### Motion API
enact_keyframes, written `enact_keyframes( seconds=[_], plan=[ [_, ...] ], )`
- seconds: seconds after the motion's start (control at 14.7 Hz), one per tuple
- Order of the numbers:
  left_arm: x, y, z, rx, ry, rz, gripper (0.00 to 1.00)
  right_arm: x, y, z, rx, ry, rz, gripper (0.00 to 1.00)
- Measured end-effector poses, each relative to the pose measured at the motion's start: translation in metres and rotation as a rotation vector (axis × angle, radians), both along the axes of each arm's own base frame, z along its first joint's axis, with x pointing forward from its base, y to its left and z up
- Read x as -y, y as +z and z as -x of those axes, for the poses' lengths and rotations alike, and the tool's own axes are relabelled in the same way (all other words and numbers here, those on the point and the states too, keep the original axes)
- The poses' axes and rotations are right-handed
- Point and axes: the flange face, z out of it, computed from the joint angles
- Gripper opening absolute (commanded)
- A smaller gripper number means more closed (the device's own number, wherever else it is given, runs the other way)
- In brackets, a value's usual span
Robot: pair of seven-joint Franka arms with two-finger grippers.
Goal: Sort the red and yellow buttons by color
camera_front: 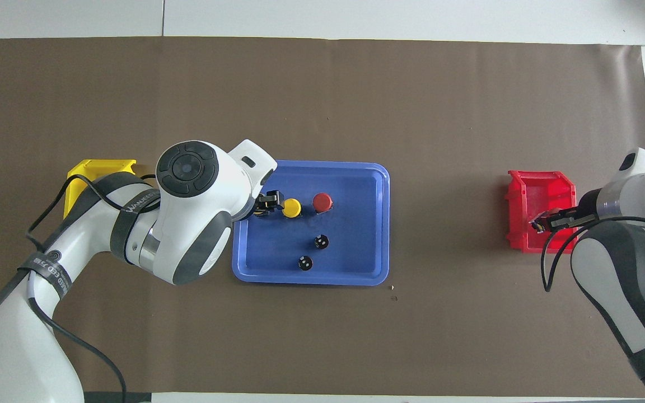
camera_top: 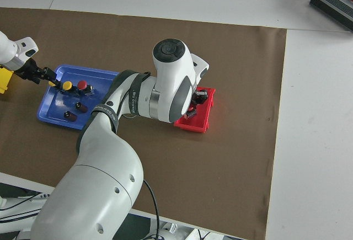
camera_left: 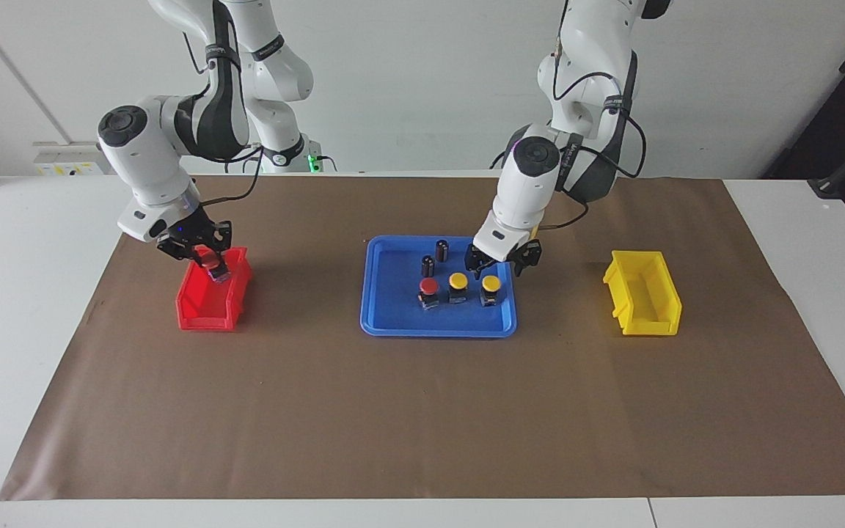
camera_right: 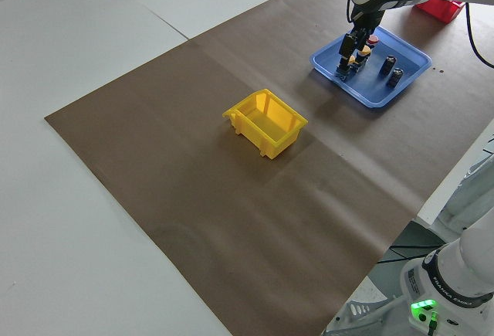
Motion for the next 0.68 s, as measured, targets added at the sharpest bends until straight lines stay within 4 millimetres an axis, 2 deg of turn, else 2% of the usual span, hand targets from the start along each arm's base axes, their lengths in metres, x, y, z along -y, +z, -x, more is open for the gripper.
enact_keyframes(
  seconds=[0.2,0.34,0.41,0.48,0.61,0.68],
  plan=[
    [-0.001,-0.006,0.001,0.012,0.002,0.007,0.87,0.005,-0.012,0.007,0.009,0.003,0.000,0.12],
    [-0.002,-0.007,0.000,0.019,0.004,0.011,0.70,0.004,-0.021,0.010,0.036,0.005,0.004,0.14],
    [-0.002,-0.007,0.000,0.022,0.005,0.013,0.69,0.003,-0.026,0.012,0.040,0.007,0.005,0.16],
    [-0.003,-0.006,-0.001,0.025,0.007,0.015,0.69,0.003,-0.031,0.015,0.038,0.007,0.005,0.30],
    [-0.003,-0.006,-0.002,0.029,0.008,0.017,0.69,0.002,-0.038,0.017,0.037,0.006,0.004,0.93],
    [-0.003,-0.006,-0.002,0.031,0.008,0.018,0.69,0.002,-0.039,0.017,0.038,0.006,0.004,1.00]
  ],
)
